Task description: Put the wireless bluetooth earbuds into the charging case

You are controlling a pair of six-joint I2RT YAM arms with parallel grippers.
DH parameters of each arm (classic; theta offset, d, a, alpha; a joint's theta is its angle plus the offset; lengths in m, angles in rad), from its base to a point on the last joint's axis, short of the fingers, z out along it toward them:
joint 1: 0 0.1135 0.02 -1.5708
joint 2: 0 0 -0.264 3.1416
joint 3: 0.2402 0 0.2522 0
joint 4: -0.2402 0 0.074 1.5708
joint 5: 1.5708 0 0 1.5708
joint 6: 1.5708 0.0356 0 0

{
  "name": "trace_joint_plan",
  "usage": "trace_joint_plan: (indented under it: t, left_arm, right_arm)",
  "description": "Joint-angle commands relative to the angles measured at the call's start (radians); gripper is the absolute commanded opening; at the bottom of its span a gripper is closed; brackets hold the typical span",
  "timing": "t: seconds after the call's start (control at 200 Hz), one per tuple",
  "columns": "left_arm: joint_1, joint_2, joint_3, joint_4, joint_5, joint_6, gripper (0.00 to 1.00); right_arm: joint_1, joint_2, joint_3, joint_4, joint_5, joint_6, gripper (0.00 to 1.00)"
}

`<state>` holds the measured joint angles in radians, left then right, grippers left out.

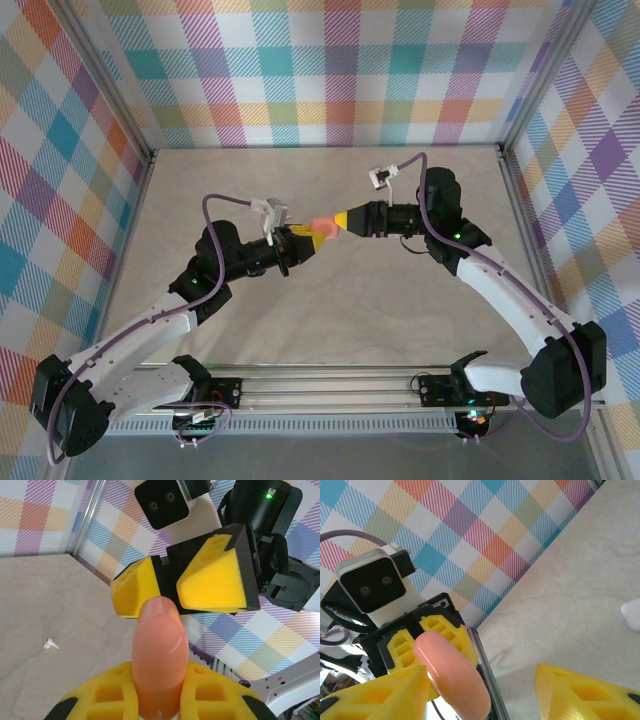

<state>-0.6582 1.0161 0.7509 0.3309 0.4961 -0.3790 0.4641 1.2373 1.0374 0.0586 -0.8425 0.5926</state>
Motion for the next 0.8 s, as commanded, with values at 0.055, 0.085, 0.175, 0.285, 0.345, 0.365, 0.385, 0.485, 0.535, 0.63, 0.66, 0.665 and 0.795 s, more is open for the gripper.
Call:
trace_joint_plan:
  t: [0.055, 0.085, 0.175, 0.285, 0.345, 0.365, 0.385, 0.485, 0.535, 0.63, 0.66, 0.665, 0.795]
  left_arm:
    - [0.012, 0.02, 0.042, 0.115, 0.051, -0.078, 0.0]
    - [0.012, 0.025, 0.042, 0.125, 0.054, -0.086, 0.0]
    - [0.015, 0.039, 0.045, 0.144, 0.065, -0.1, 0.0]
    - [0.019, 0.059, 0.044, 0.162, 0.082, -0.119, 0.0]
    - [0.02, 0.064, 0.041, 0.18, 0.086, -0.134, 0.0]
    - [0.02, 0.065, 0.038, 0.184, 0.087, -0.137, 0.0]
    - [0.02, 0.065, 0.038, 0.187, 0.087, -0.14, 0.0]
    - [0.021, 0.065, 0.038, 0.188, 0.088, -0.143, 0.0]
    - [0.022, 0.064, 0.039, 0.188, 0.091, -0.143, 0.0]
    - [0.023, 0.067, 0.042, 0.186, 0.093, -0.147, 0.0]
    - [0.023, 0.068, 0.042, 0.186, 0.094, -0.149, 0.0]
    - [0.024, 0.068, 0.041, 0.186, 0.094, -0.148, 0.0]
    - [0.026, 0.073, 0.044, 0.18, 0.098, -0.15, 0.0]
  right_arm:
    - [0.003, 0.018, -0.017, 0.07, -0.072, 0.03, 0.58]
    - [0.004, 0.02, -0.017, 0.073, -0.079, 0.034, 0.58]
    - [0.005, 0.021, -0.02, 0.076, -0.097, 0.036, 0.56]
    - [0.008, 0.026, -0.025, 0.076, -0.105, 0.039, 0.5]
    - [0.01, 0.029, -0.027, 0.084, -0.11, 0.043, 0.47]
    - [0.011, 0.03, -0.028, 0.089, -0.111, 0.047, 0.46]
    - [0.011, 0.031, -0.028, 0.092, -0.115, 0.05, 0.45]
    - [0.015, 0.044, -0.027, 0.117, -0.133, 0.068, 0.38]
    - [0.016, 0.05, -0.024, 0.128, -0.141, 0.075, 0.34]
    - [0.016, 0.062, -0.02, 0.152, -0.153, 0.094, 0.26]
    - [0.016, 0.066, -0.02, 0.162, -0.159, 0.102, 0.25]
    - [0.016, 0.066, -0.02, 0.165, -0.16, 0.104, 0.25]
    - [0.018, 0.079, -0.016, 0.184, -0.182, 0.119, 0.2]
